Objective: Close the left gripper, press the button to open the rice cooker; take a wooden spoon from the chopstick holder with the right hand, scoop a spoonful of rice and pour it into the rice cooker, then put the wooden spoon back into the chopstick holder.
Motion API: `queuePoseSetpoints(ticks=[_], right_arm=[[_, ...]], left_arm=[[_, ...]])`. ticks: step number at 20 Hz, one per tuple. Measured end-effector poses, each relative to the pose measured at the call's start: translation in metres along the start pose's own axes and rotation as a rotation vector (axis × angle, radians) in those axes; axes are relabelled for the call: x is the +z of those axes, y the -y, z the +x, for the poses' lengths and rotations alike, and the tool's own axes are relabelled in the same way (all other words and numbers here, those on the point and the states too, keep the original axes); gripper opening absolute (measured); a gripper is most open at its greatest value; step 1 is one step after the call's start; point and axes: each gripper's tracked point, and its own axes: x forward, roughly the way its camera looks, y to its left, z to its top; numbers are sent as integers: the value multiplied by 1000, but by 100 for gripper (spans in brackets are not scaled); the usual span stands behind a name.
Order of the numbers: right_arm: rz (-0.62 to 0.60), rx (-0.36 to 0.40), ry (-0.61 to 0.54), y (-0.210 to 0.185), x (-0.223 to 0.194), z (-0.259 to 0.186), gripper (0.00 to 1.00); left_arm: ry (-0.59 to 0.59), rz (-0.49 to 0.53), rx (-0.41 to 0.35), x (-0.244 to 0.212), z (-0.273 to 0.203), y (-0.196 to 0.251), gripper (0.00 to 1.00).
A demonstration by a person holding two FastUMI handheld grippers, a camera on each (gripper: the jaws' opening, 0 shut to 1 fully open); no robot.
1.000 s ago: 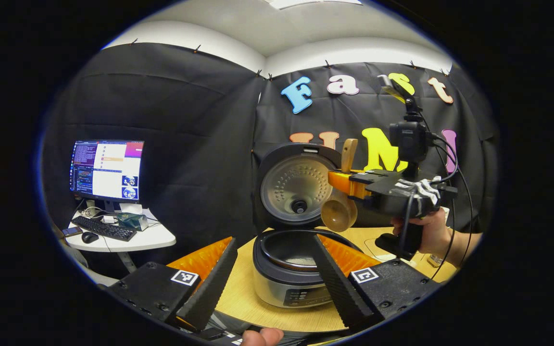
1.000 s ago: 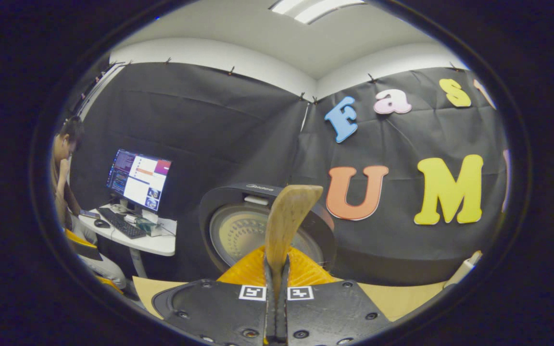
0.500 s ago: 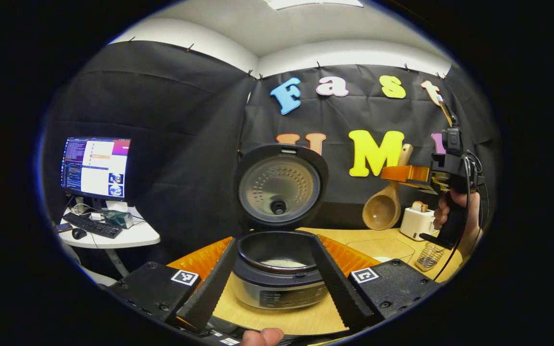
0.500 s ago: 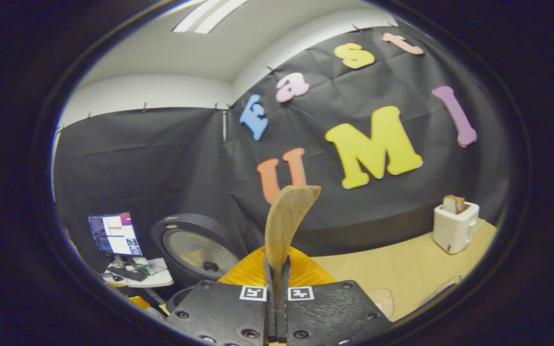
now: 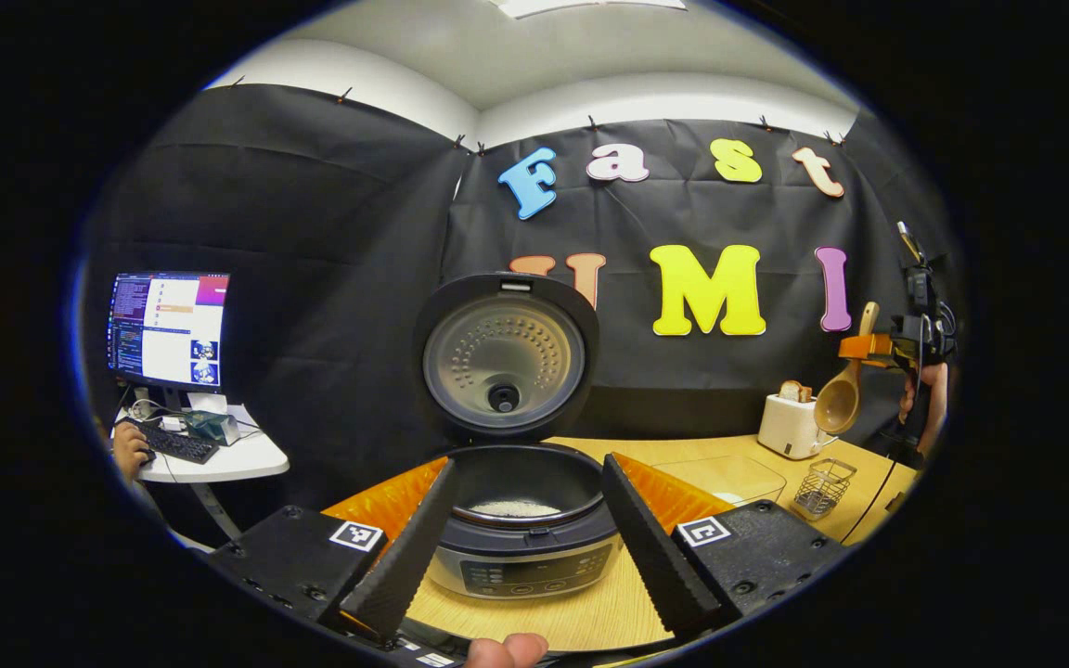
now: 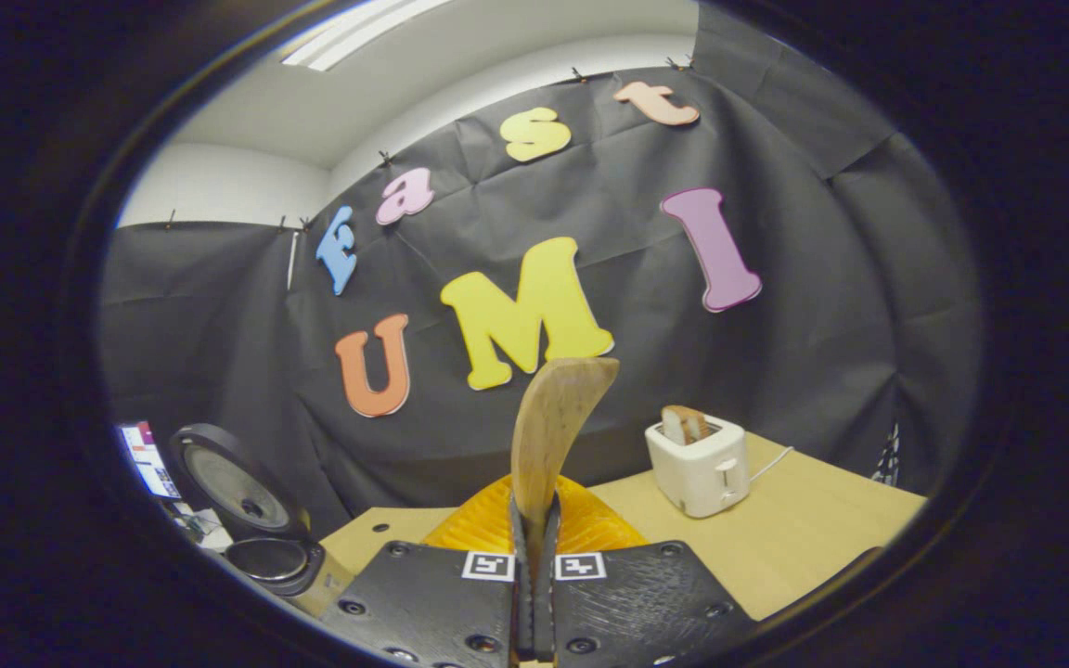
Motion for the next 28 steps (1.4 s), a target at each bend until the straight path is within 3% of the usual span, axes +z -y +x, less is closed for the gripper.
queuePoseSetpoints(ticks=[7,19,25,28], right_arm=[[-63,-85,-25,55,-40,12,1],[-85,-128,-89,86,-106,30,1],[-100,-99,-146,80,-136,33,4],[-114,-75,-128,73,-135,31,10]], left_arm=[[6,13,-19,2,-3,10,99],[-9,13,-24,-3,-1,10,99],[-7,37,-32,-3,-1,17,99],[-5,36,-30,-3,0,16,99]])
